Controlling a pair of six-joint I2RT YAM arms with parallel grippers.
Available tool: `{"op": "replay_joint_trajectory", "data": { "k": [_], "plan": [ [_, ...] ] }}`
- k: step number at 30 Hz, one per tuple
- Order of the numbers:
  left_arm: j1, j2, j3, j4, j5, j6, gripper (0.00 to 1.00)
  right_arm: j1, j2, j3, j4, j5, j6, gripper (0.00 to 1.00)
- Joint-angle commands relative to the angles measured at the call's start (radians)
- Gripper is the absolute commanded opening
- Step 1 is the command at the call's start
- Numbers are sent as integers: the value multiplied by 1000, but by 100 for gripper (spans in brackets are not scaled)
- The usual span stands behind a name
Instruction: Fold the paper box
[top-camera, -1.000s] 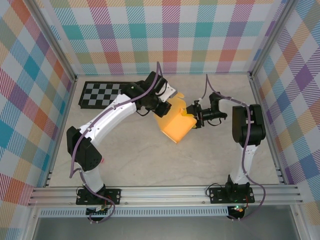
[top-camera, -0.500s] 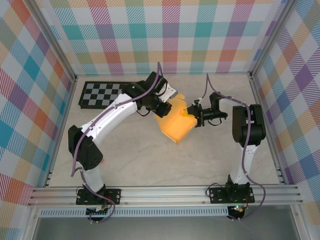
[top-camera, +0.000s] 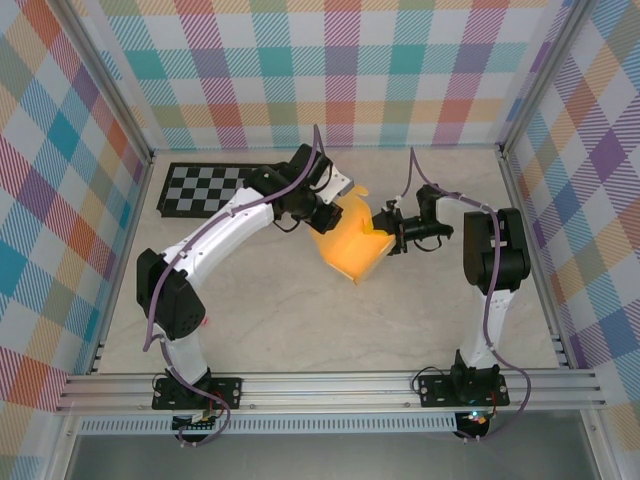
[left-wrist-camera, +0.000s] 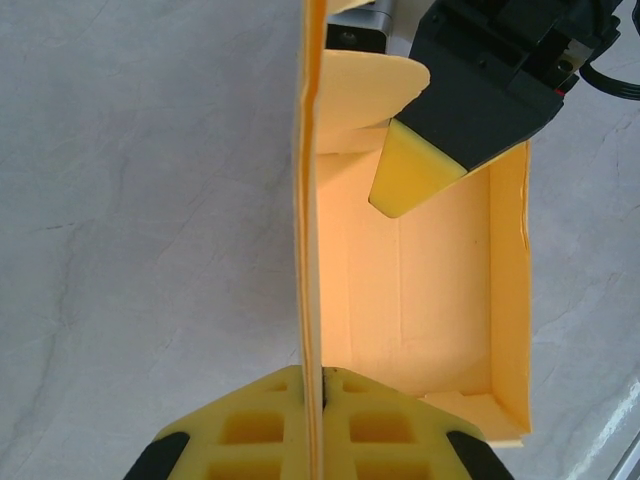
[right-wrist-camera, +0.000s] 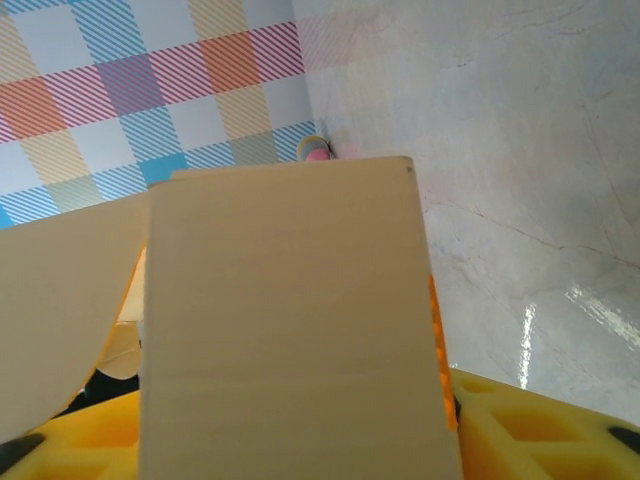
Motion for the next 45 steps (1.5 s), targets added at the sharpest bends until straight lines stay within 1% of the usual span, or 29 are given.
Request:
{"op": "replay_joint_trajectory", "data": {
  "k": [1,5,10,13,14,16,19,23,25,28,29,30,31,33,35,37,39,42,45],
  "plan": [
    [-4,-24,-15,13,57,14,0,11,8,34,-24,-25,-23,51],
    [-5,-21,-14,19,62,7,0,14,6,42,-63,61,-49,47],
    [-4,-20,-13,22,66,-1,0,18,-24,16,-34,188,-51,43],
    [-4,-21,-15,25,69,-3,0,20,-66,-17,13,260,-48,42],
    [-5,-22,-16,27,68,-3,0,20,-79,-28,33,294,-33,45],
    [-5,-23,-26,28,59,3,0,19,-102,-53,78,302,-9,53],
    [-5,-24,-46,30,30,10,0,17,-125,-80,145,272,36,54],
    [-3,-26,-57,37,20,7,0,16,-133,-80,164,278,45,42],
    [-3,-26,-57,44,22,2,0,16,-133,-72,148,280,29,40],
    [-3,-22,-57,47,22,1,0,17,-137,-65,117,286,2,40],
    [-3,-22,-57,48,23,1,0,17,-142,-66,111,292,-7,41],
    [-3,-21,-56,50,23,1,0,17,-149,-72,115,300,-6,46],
    [-3,-21,-57,49,23,2,0,17,-162,-84,127,310,-3,49],
    [-3,-21,-56,47,20,4,0,17,-183,-100,144,321,2,52],
    [-2,-22,-57,45,12,8,0,15,-192,-102,143,342,5,59],
    [-1,-27,-59,44,10,18,0,4,-192,-104,156,321,28,63],
    [0,-37,-67,50,10,29,0,-11,-191,-110,181,271,64,65],
    [1,-50,-76,55,-2,36,0,-21,-209,-114,190,240,99,67],
    [2,-58,-76,56,4,42,0,-37,-206,-116,196,189,135,67]
  ]
}}
